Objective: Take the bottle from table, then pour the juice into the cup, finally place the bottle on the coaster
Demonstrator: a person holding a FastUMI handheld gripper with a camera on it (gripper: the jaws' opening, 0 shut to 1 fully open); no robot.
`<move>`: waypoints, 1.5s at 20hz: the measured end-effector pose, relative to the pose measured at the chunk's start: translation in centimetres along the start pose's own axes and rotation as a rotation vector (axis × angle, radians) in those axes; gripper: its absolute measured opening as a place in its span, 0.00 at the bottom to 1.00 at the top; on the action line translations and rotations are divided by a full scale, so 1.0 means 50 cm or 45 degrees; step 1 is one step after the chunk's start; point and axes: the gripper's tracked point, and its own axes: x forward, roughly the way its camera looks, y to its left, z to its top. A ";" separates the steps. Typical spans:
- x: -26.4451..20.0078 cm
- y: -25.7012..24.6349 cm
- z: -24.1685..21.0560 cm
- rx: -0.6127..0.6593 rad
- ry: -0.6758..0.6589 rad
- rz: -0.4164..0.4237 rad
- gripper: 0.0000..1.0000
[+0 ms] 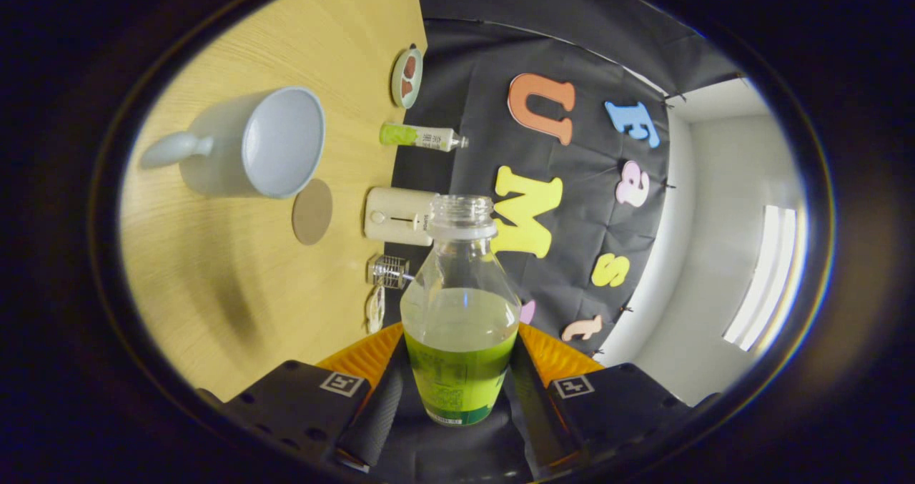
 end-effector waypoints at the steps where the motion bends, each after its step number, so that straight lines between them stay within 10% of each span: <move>1: 0.001 0.002 -0.003 -0.015 0.002 0.005 0.81; 30: 0.009 -0.008 0.006 -0.254 -0.015 -0.117 0.81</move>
